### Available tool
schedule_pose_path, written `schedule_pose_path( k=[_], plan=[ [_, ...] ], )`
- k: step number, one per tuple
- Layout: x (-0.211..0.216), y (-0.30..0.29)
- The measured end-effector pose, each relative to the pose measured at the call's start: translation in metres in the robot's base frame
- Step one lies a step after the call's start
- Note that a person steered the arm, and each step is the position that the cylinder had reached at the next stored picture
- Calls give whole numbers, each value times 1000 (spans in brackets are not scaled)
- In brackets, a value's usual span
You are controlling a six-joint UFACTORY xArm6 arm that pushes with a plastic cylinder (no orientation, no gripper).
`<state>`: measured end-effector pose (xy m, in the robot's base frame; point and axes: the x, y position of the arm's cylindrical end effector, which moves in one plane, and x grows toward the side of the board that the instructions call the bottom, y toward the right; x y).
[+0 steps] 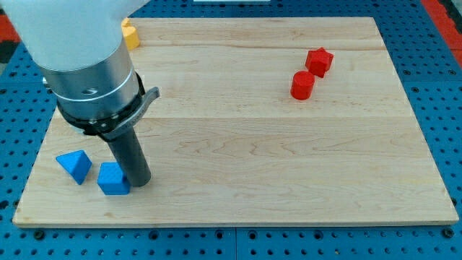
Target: Drag blue cube adjacent to the blue triangle
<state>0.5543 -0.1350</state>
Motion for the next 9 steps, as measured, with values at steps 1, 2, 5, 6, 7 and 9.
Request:
schedule_pose_path(
  k=[1,2,5,6,7,9],
  plan=[
    [14,23],
    [36,31],
    [23,-36],
    [23,-5],
    [19,52],
    [8,131]
  ],
)
